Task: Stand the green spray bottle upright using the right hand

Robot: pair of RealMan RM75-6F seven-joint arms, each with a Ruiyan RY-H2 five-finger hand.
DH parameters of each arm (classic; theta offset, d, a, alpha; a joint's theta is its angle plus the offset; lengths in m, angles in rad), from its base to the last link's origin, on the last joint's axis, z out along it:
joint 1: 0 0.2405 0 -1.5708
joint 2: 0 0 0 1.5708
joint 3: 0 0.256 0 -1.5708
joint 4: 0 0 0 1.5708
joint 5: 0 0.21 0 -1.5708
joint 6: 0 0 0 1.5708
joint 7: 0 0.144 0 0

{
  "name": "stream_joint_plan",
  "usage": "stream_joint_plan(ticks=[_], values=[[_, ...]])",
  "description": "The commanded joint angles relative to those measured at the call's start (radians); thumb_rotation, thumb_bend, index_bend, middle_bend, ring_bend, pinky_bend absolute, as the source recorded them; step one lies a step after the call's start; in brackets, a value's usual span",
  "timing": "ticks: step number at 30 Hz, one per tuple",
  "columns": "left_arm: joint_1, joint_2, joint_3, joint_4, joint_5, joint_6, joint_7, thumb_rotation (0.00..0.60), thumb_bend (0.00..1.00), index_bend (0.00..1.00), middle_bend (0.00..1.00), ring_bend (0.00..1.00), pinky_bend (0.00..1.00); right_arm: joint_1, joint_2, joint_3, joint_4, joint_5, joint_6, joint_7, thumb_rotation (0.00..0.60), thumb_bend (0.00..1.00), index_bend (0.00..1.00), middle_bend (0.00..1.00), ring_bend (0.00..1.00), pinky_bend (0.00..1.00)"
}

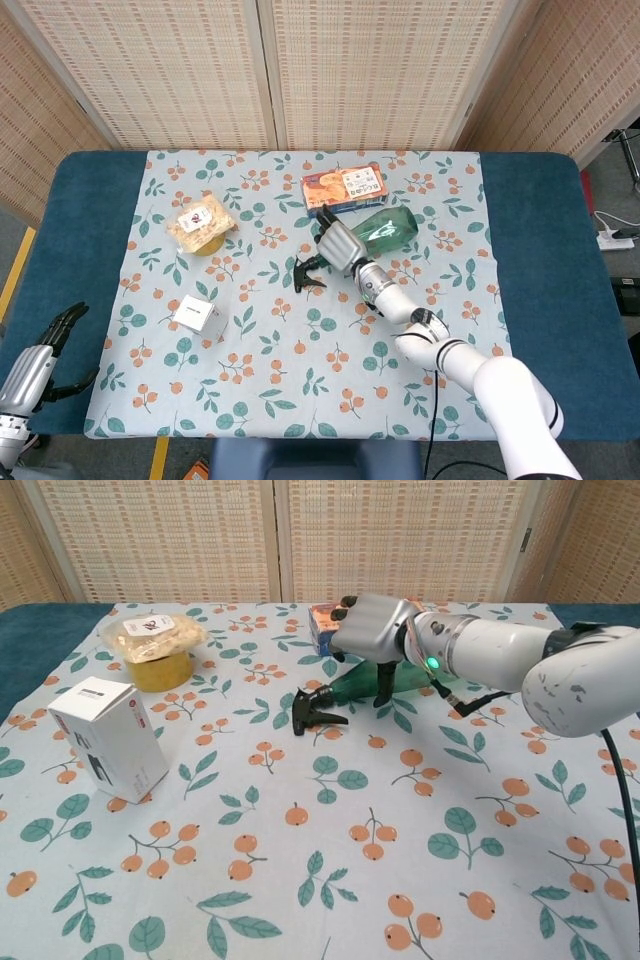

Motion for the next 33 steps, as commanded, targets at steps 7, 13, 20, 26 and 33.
stream_joint_plan(ticks=[7, 13, 20, 26, 33], values=[[0.004, 0.006, 0.003, -0.003, -0.006, -0.002, -0.005, 0.600, 0.28, 0.00, 0.00, 0.00, 0.16, 0.005, -0.029, -0.023, 0.058, -0.023, 0.027, 0.022, 0.600, 0.00, 0.42, 0.32, 0.05, 0.00], [0.005, 0.006, 0.003, -0.004, -0.009, -0.003, -0.005, 0.600, 0.28, 0.00, 0.00, 0.00, 0.16, 0.005, -0.049, -0.039, 0.094, -0.048, 0.051, 0.061, 0.600, 0.00, 0.58, 0.43, 0.13, 0.00], [0.006, 0.007, 0.002, -0.005, -0.012, -0.002, -0.007, 0.600, 0.28, 0.00, 0.00, 0.00, 0.16, 0.006, -0.075, -0.055, 0.137, -0.074, 0.069, 0.101, 0.600, 0.00, 0.67, 0.49, 0.19, 0.00], [0.005, 0.007, 0.001, -0.003, -0.015, -0.006, -0.014, 0.600, 0.28, 0.00, 0.00, 0.00, 0.16, 0.009, -0.077, -0.056, 0.145, -0.093, 0.103, 0.132, 0.600, 0.02, 0.72, 0.53, 0.22, 0.01], [0.005, 0.008, 0.001, -0.004, -0.013, -0.004, -0.018, 0.600, 0.28, 0.00, 0.00, 0.00, 0.16, 0.006, -0.030, -0.029, 0.081, -0.089, 0.165, 0.128, 0.600, 0.03, 0.75, 0.55, 0.23, 0.02]])
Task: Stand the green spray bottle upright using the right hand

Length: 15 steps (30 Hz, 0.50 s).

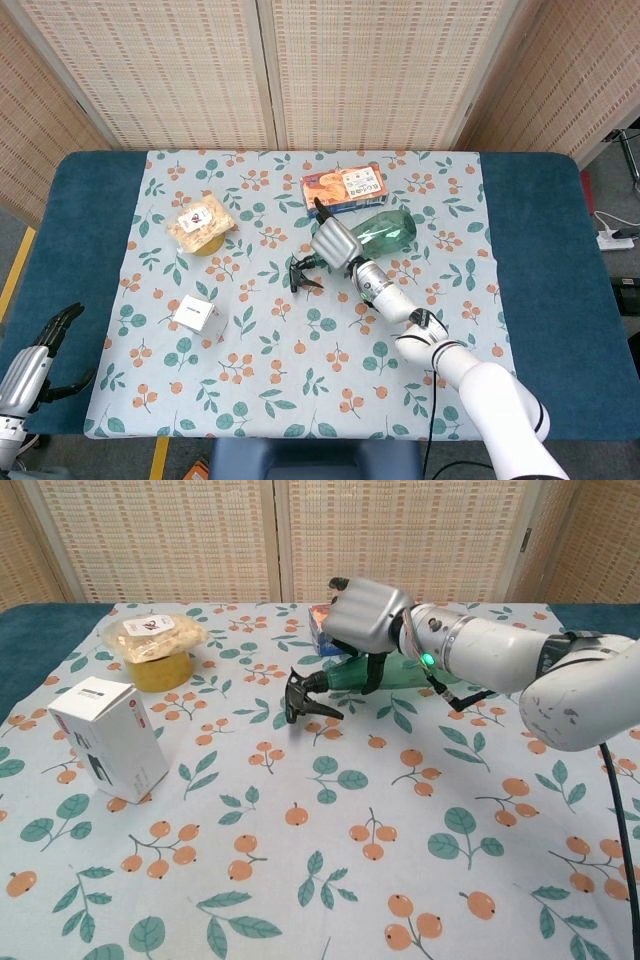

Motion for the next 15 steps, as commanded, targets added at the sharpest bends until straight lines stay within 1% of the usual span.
stream_joint_plan(ticks=[1, 7, 15], values=[[0.000, 0.000, 0.000, 0.000, 0.000, 0.001, -0.001, 0.600, 0.28, 0.00, 0.00, 0.00, 0.16, -0.006, 0.034, 0.017, -0.052, 0.005, 0.035, -0.010, 0.600, 0.03, 0.75, 0.55, 0.24, 0.02], [0.002, 0.001, 0.003, -0.002, 0.009, 0.007, -0.004, 0.600, 0.28, 0.00, 0.00, 0.00, 0.17, -0.040, 0.120, 0.052, -0.220, 0.026, 0.118, -0.047, 0.600, 0.04, 0.79, 0.58, 0.27, 0.02], [0.004, 0.001, 0.007, -0.007, 0.017, 0.014, -0.003, 0.600, 0.28, 0.00, 0.00, 0.00, 0.17, -0.096, 0.230, 0.102, -0.466, 0.075, 0.225, -0.161, 0.600, 0.06, 0.82, 0.61, 0.29, 0.04]])
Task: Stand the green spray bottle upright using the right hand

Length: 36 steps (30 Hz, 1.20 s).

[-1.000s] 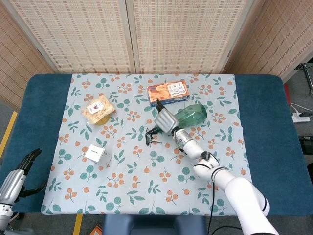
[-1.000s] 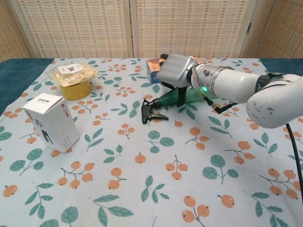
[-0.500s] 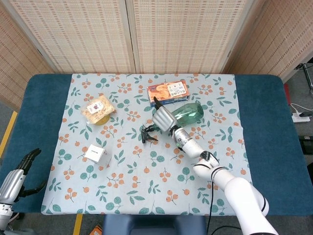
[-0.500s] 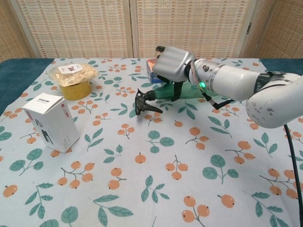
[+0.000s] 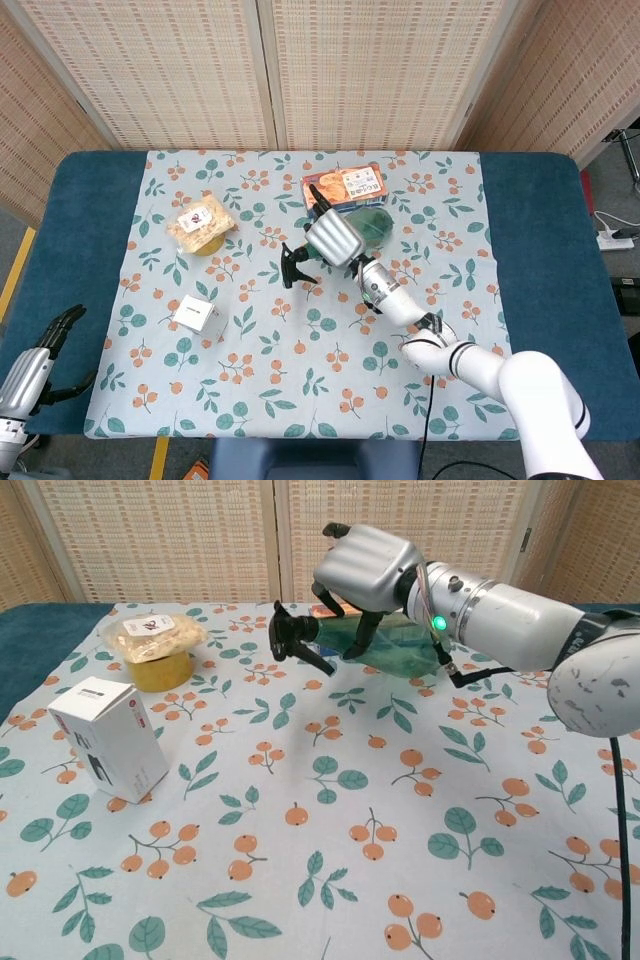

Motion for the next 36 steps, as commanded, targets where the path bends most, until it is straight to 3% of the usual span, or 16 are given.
stream_joint_plan(ticks=[1, 16, 26, 31, 36], values=[[0.000, 0.000, 0.001, -0.001, 0.001, 0.001, 0.000, 0.600, 0.28, 0.00, 0.00, 0.00, 0.17, -0.039, 0.072, 0.034, -0.130, 0.038, 0.063, -0.081, 0.600, 0.06, 0.83, 0.62, 0.30, 0.04], [-0.001, 0.003, 0.010, -0.007, 0.015, 0.002, -0.004, 0.600, 0.28, 0.00, 0.00, 0.00, 0.17, -0.182, 0.188, 0.134, -0.551, 0.234, 0.303, -0.270, 0.600, 0.08, 0.84, 0.63, 0.32, 0.06], [-0.001, 0.001, 0.014, -0.009, 0.026, 0.008, 0.009, 0.600, 0.28, 0.00, 0.00, 0.00, 0.17, -0.265, 0.220, 0.275, -0.908, 0.534, 0.499, -0.325, 0.600, 0.12, 0.85, 0.64, 0.36, 0.10], [0.000, 0.000, 0.017, -0.012, 0.031, 0.012, 0.015, 0.600, 0.28, 0.00, 0.00, 0.00, 0.17, -0.278, 0.224, 0.290, -0.937, 0.622, 0.557, -0.341, 0.600, 0.12, 0.86, 0.64, 0.37, 0.12], [0.000, 0.000, 0.018, -0.011, 0.030, 0.011, 0.018, 0.600, 0.28, 0.00, 0.00, 0.00, 0.17, -0.291, 0.204, 0.339, -0.938, 0.759, 0.569, -0.283, 0.600, 0.14, 0.86, 0.64, 0.37, 0.13]])
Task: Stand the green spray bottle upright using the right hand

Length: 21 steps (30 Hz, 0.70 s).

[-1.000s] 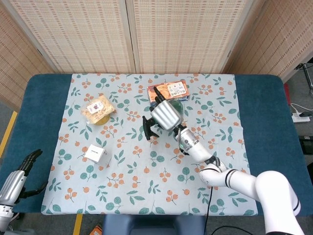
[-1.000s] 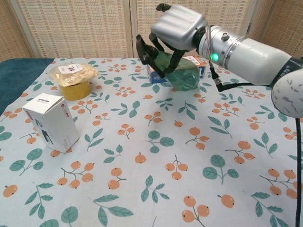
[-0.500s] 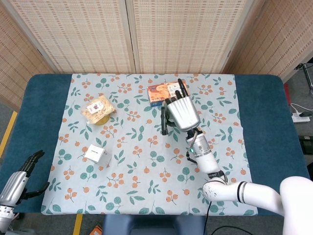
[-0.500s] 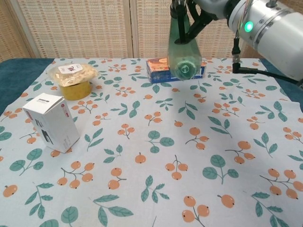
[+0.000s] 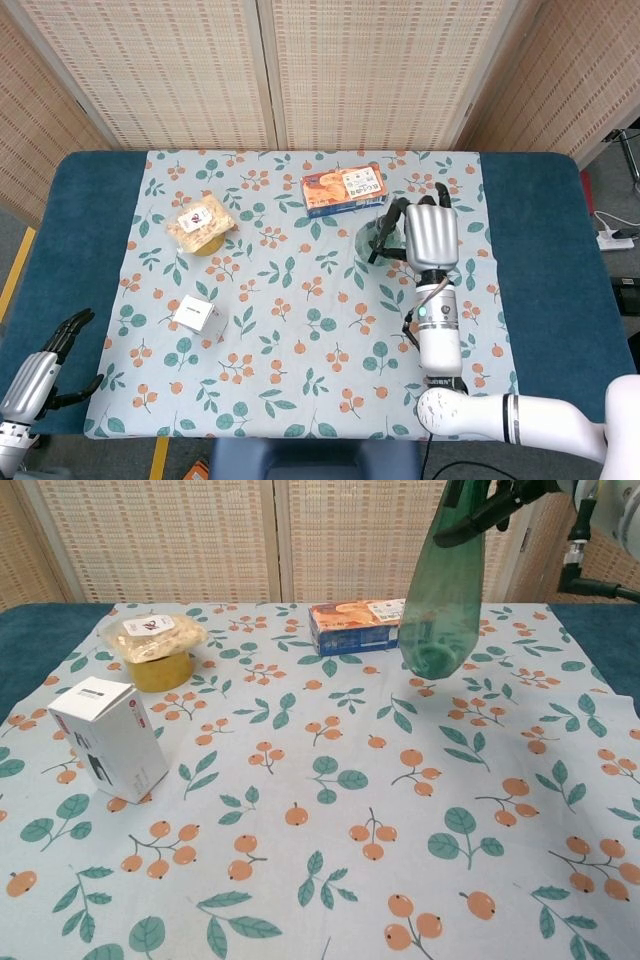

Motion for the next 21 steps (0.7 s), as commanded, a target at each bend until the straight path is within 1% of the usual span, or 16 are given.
stream_joint_plan(ticks=[1, 5, 12, 16, 21], values=[[0.000, -0.001, 0.000, 0.001, -0.001, -0.001, 0.002, 0.600, 0.28, 0.00, 0.00, 0.00, 0.17, -0.015, -0.015, 0.048, -0.003, 0.116, -0.001, 0.056, 0.600, 0.14, 0.86, 0.64, 0.37, 0.13], [-0.003, -0.002, 0.001, 0.002, -0.002, -0.006, 0.004, 0.600, 0.28, 0.00, 0.00, 0.00, 0.17, -0.010, -0.023, 0.066, 0.015, 0.183, -0.024, 0.094, 0.600, 0.14, 0.86, 0.64, 0.37, 0.13], [-0.005, -0.002, -0.001, 0.005, -0.007, -0.010, -0.003, 0.600, 0.28, 0.00, 0.00, 0.00, 0.17, 0.022, -0.043, 0.053, 0.060, 0.187, -0.035, 0.123, 0.600, 0.15, 0.86, 0.64, 0.37, 0.13], [-0.005, -0.002, 0.000, 0.007, -0.006, -0.009, -0.003, 0.600, 0.28, 0.00, 0.00, 0.00, 0.17, 0.036, -0.051, 0.035, 0.083, 0.182, -0.041, 0.129, 0.600, 0.15, 0.86, 0.64, 0.37, 0.13], [-0.005, -0.002, 0.000, 0.008, -0.006, -0.007, -0.004, 0.600, 0.28, 0.00, 0.00, 0.00, 0.17, 0.036, -0.064, -0.004, 0.118, 0.156, -0.063, 0.164, 0.600, 0.15, 0.86, 0.64, 0.37, 0.13]])
